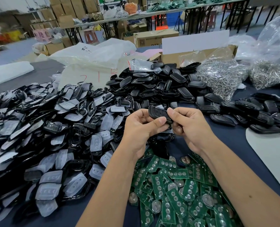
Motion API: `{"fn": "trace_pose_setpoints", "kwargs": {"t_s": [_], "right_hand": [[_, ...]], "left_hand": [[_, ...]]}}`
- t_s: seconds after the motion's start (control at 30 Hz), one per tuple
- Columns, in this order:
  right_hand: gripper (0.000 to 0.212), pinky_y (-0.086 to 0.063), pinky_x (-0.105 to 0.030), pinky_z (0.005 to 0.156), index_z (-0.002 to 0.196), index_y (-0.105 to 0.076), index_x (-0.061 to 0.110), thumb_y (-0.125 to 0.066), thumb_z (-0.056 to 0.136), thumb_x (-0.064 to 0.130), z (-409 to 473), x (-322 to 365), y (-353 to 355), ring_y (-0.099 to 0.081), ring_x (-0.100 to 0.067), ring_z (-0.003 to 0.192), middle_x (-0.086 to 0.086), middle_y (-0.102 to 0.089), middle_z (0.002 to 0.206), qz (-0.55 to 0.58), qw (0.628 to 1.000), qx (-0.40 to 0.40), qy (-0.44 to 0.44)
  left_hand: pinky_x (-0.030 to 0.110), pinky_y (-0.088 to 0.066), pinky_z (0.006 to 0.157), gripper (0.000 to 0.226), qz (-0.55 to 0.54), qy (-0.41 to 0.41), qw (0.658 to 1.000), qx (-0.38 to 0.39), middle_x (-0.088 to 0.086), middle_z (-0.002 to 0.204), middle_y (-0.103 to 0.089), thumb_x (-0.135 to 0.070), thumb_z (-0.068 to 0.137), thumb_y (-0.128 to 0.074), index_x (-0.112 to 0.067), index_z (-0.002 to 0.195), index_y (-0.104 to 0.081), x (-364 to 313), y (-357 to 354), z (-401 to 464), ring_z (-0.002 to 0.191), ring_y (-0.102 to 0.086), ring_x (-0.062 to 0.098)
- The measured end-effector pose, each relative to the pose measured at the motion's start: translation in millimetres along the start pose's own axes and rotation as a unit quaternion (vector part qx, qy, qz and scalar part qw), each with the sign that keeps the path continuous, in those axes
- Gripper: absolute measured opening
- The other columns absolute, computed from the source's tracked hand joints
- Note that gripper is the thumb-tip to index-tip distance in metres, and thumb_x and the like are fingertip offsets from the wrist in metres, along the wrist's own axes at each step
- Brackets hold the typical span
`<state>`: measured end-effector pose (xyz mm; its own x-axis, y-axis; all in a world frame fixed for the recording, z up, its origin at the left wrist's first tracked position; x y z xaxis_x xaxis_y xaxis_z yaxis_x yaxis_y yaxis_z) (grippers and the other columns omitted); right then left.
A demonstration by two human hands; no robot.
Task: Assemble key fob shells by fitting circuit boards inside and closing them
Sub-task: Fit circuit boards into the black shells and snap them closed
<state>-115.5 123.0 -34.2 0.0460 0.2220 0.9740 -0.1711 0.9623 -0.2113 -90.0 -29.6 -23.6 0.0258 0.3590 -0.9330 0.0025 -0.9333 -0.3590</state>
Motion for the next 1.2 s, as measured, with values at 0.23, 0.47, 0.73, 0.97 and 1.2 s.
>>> {"fn": "trace_pose_setpoints", "kwargs": {"t_s": [0.23, 0.47, 0.73, 0.97, 1.2], "right_hand": [[0.039, -0.030, -0.016, 0.043, 0.061, -0.069, 0.021, -0.067, 0.100, 0.020, -2.4, 3.3, -2.2, -0.037, -0.008, 0.043, 0.003, -0.047, 0.053, 0.009, 1.000, -0.003, -0.001], [0.037, -0.030, -0.015, 0.042, 0.066, -0.071, 0.019, -0.067, 0.102, 0.023, -2.1, 7.6, 4.3, -0.037, -0.009, 0.045, 0.001, -0.046, 0.056, -0.049, 0.999, -0.015, -0.002], [0.030, -0.033, -0.017, 0.044, 0.075, -0.074, 0.018, -0.066, 0.102, 0.028, -4.1, 14.2, 9.9, -0.042, -0.011, 0.047, 0.000, -0.050, 0.055, -0.126, 0.991, 0.002, 0.043], [0.018, -0.049, -0.024, 0.049, 0.099, -0.079, 0.016, -0.083, 0.081, 0.019, -8.0, 18.5, 3.2, -0.061, -0.018, 0.057, -0.013, -0.070, 0.070, -0.101, 0.989, 0.086, 0.069], [0.023, -0.055, -0.025, 0.050, 0.108, -0.078, 0.009, -0.079, 0.087, 0.000, -4.3, 16.3, 4.2, -0.065, -0.020, 0.057, -0.013, -0.069, 0.070, -0.117, 0.985, 0.072, 0.106]], "left_hand": [[0.028, -0.063, 0.072, 0.018, -0.012, -0.002, 1.000, 0.006, 0.021, 0.096, -0.065, 0.012, 0.085, -0.073, 0.001, 0.099, -0.068, 0.3, -1.5, -0.7, 0.080, -0.075, 0.020], [0.026, -0.062, 0.071, 0.021, 0.018, -0.005, 1.000, -0.010, 0.023, 0.100, -0.067, 0.006, 0.086, -0.076, 0.004, 0.105, -0.068, 2.5, -4.9, 0.8, 0.082, -0.075, 0.023], [0.026, -0.061, 0.074, 0.016, 0.035, -0.029, 0.999, 0.010, 0.017, 0.099, -0.078, 0.005, 0.087, -0.074, -0.002, 0.102, -0.072, -6.3, 6.9, 1.1, 0.088, -0.077, 0.024], [0.025, -0.062, 0.069, 0.020, 0.041, -0.049, 0.998, 0.029, 0.015, 0.087, -0.078, -0.005, 0.074, -0.079, -0.003, 0.092, -0.072, -9.1, 6.0, 1.1, 0.077, -0.076, 0.022], [0.024, -0.061, 0.070, 0.016, 0.023, -0.033, 0.999, 0.028, 0.016, 0.093, -0.078, -0.010, 0.072, -0.082, -0.011, 0.087, -0.079, -4.5, 8.4, 3.0, 0.082, -0.077, 0.023]]}}
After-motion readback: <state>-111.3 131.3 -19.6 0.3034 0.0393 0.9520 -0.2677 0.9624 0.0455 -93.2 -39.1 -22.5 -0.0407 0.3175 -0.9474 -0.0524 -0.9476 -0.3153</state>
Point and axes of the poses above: each hand's wrist, its own z-axis towards the middle knuckle, its own y-axis out of the back of the hand, x = y × z, the point moved 5 cm from there along z, towards the middle knuckle
